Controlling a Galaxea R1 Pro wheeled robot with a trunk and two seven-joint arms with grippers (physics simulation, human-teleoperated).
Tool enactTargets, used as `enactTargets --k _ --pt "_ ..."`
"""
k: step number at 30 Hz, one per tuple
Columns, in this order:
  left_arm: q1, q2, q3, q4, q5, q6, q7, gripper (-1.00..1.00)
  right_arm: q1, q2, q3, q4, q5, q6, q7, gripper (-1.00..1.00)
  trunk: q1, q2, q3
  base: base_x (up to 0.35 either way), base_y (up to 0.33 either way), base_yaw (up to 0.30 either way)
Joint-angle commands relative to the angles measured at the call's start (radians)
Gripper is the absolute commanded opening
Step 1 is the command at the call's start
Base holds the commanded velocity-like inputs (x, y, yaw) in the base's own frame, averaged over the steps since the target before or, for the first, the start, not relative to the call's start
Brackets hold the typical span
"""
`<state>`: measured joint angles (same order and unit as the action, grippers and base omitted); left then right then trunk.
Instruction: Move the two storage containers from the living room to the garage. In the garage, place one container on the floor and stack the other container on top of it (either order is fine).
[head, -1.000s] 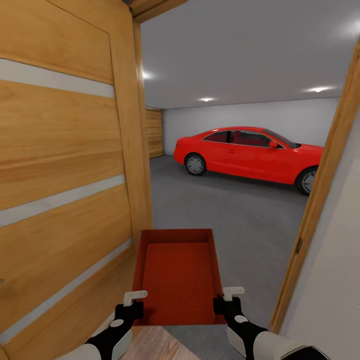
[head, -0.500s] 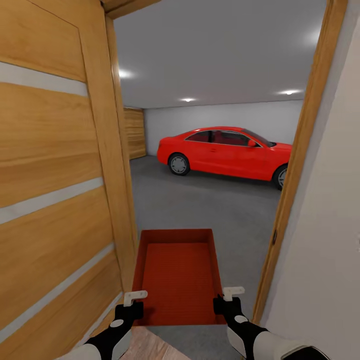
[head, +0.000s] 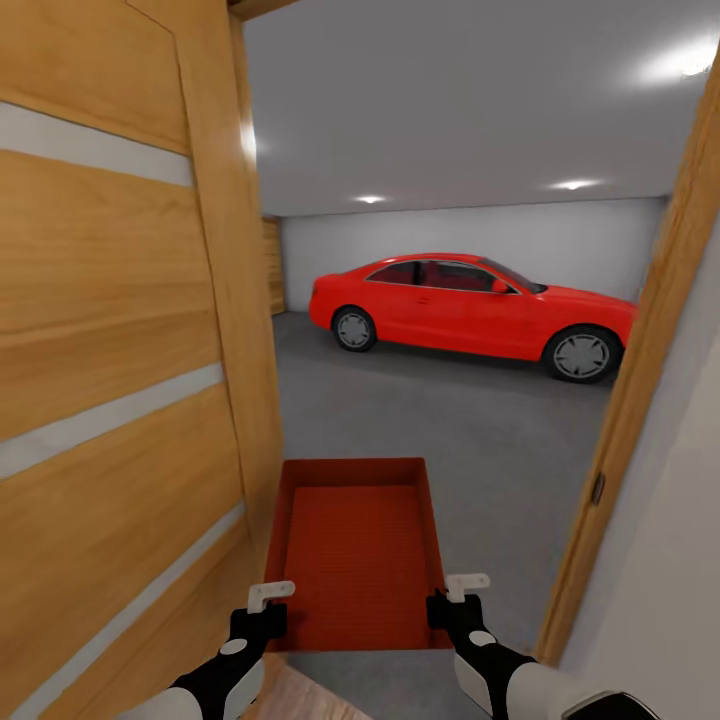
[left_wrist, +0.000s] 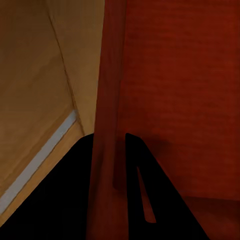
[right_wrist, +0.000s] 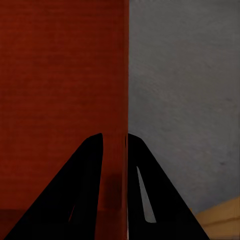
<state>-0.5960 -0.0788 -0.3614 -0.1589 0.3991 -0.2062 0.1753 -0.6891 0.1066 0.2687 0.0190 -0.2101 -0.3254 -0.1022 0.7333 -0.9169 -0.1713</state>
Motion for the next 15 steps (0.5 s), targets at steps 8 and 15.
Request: enactTargets --k 8,15 --pt "-0.001 0.011 0.053 -0.002 0.016 -0.002 0.010 -1.00 -0.001 0.001 -0.071 -0.001 0.011 -0.001 0.002 -1.00 0.000 -0.001 -0.001 0.154 0.287 -0.235" --pt "-0.001 0.011 0.053 -0.002 0.015 -0.002 0.010 -1.00 -0.001 0.001 -0.071 -0.001 0.011 -0.001 0.002 -1.00 0.000 -0.001 -0.001 0.163 0.274 -0.277"
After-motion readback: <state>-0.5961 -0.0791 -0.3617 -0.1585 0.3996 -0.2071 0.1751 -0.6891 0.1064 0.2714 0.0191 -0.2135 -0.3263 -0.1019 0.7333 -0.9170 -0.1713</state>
